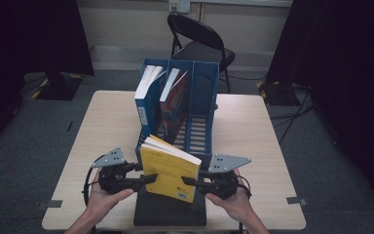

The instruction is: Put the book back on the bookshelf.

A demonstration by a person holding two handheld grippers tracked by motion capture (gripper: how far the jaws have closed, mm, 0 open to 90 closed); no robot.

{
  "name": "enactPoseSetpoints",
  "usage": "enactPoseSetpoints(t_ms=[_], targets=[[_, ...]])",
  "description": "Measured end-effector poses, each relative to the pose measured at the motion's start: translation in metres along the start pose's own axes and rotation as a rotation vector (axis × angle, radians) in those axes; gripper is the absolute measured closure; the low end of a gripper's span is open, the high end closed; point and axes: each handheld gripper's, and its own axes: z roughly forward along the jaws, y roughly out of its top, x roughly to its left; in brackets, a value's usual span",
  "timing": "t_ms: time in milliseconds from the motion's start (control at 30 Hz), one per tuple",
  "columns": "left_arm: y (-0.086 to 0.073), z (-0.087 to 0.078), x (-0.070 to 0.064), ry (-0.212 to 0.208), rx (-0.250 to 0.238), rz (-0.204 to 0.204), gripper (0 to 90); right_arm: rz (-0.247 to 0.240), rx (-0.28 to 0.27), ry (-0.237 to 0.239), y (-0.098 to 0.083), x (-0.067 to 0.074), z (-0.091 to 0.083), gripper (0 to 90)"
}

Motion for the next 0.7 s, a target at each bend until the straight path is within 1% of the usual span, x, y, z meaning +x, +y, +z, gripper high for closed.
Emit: enactPoseSetpoints(t_ms=[33,67,100,167,267,333,367,400,467,500,567,600,667,700], targets=[[-0.001,0.001,0.001,0.045,0.004,0.01,37.8,0.001,-0.002,0.005,0.0,0.0,0.0,74.6],[-0.001,0.001,0.001,0.045,0.004,0.01,37.4,0.001,-0.002,0.005,0.0,0.0,0.0,74.6],[-0.003,0.002,0.003,0.042,0.006,-0.008,37.4,0.002,-0.001,0.011,-0.001,0.0,-0.001,74.5],[-0.004,0.003,0.007,0.04,0.01,-0.017,36.7,0.004,-0.006,0.02,-0.002,0.001,0.0,74.2],[-0.005,0.008,0.008,0.031,0.013,-0.009,35.5,0.005,-0.009,0.021,-0.002,0.001,-0.001,73.8],[-0.005,0.011,0.007,0.037,0.01,-0.001,36.1,0.011,-0.015,0.024,-0.003,0.0,0.0,73.4],[-0.006,0.013,0.007,0.029,0.008,-0.014,36.4,0.008,-0.014,0.023,-0.002,0.0,0.0,73.2],[-0.007,0.016,0.008,0.018,0.017,-0.02,36.4,0.008,-0.014,0.019,-0.002,0.0,0.0,72.7],[-0.01,0.021,0.006,0.035,0.031,-0.01,36.4,0.021,-0.017,0.022,-0.003,-0.001,0.002,71.3],[-0.01,0.023,0.006,0.036,0.039,-0.001,36.3,0.025,-0.014,0.024,-0.003,-0.001,0.004,70.6],[-0.009,0.025,0.004,0.045,0.035,-0.005,34.9,0.025,0.001,0.02,-0.004,0.0,0.01,69.0],[-0.009,0.025,0.004,0.047,0.036,0.002,35.4,0.03,-0.001,0.02,-0.005,0.001,0.013,68.4],[-0.01,0.024,0.003,0.051,0.033,0.002,37.1,0.031,0.003,0.018,-0.005,0.001,0.017,67.7],[-0.011,0.024,0.003,0.052,0.031,0.006,38.0,0.032,-0.008,0.007,-0.005,0.001,0.019,67.5]])
